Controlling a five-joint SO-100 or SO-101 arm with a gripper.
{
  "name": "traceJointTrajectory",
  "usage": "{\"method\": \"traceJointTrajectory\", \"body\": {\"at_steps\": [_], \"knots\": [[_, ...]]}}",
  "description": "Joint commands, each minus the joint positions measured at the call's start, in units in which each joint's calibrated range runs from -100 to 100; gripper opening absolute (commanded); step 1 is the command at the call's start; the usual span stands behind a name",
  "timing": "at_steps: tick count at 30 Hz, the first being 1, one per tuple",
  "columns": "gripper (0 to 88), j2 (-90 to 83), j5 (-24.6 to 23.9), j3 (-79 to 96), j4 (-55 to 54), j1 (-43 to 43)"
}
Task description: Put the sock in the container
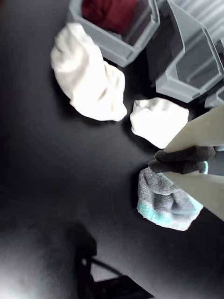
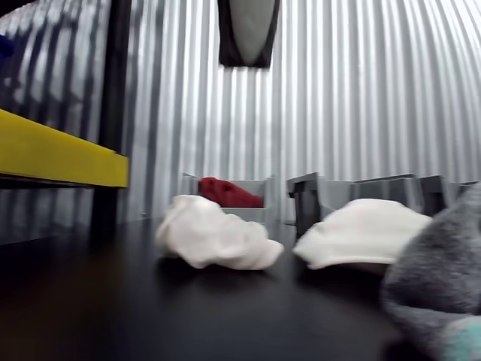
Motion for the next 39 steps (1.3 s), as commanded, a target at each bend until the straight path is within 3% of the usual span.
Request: {"method": "traceJointTrajectory", "body": {"at_steps": [1, 39], "knots": [[1.3, -2.40, -0.19, 4.81, -5.35, 2.74], [1.4, -3.15, -0.42, 12.21, -16.62, 2.82]]}}
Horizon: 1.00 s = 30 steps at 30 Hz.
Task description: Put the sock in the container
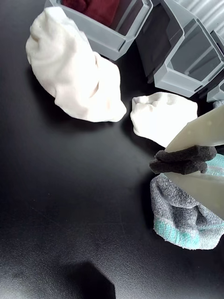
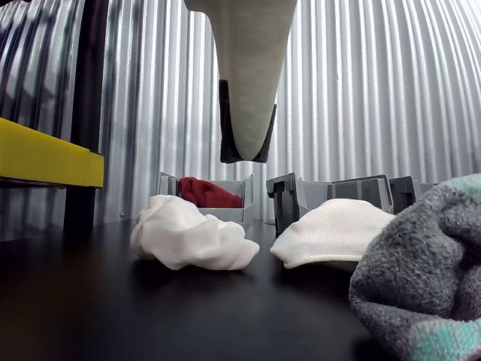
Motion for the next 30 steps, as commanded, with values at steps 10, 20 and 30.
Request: {"method": "traceJointTrajectory", "body": {"at_steps": [10, 20, 30], "knots": [[1.4, -2.23, 0.18, -0.77, -0.56, 0.17], [1.4, -2.23, 0.23, -0.77, -0.56, 0.33], [1.4, -2.23, 0.23, -0.77, -0.56, 0.49]]}}
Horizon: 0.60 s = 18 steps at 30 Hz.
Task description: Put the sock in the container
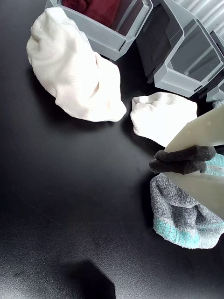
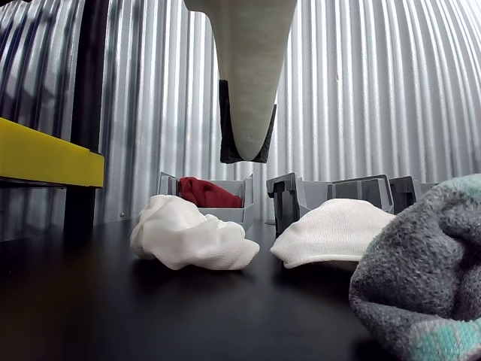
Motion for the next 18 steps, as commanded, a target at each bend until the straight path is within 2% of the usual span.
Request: {"method": "traceJointTrajectory", "body": {"at_steps": [1, 18], "knots": [[1.4, -2.23, 0.23, -0.77, -0.56, 0.57], [1.4, -2.23, 0.23, -0.77, -0.56, 0.17]]}}
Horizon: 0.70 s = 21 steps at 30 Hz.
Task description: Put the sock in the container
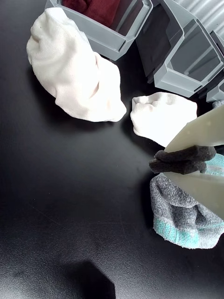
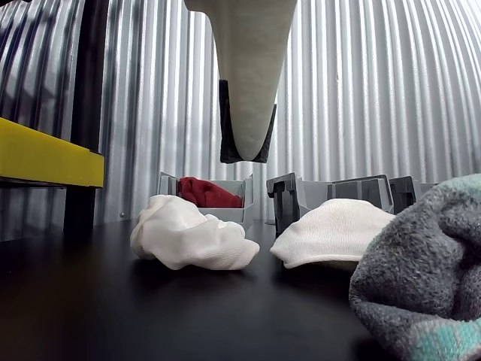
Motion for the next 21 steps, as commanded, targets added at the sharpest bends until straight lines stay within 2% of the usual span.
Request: {"method": "traceJointTrajectory", "body": {"at_steps": [1, 15, 21], "knots": [[1.4, -2.23, 0.23, -0.77, -0.56, 0.17], [1.4, -2.82, 0.23, -0.77, -0.56, 0.33], [1.3, -15.20, 0.18, -0.22, -0.39, 0.49]]}}
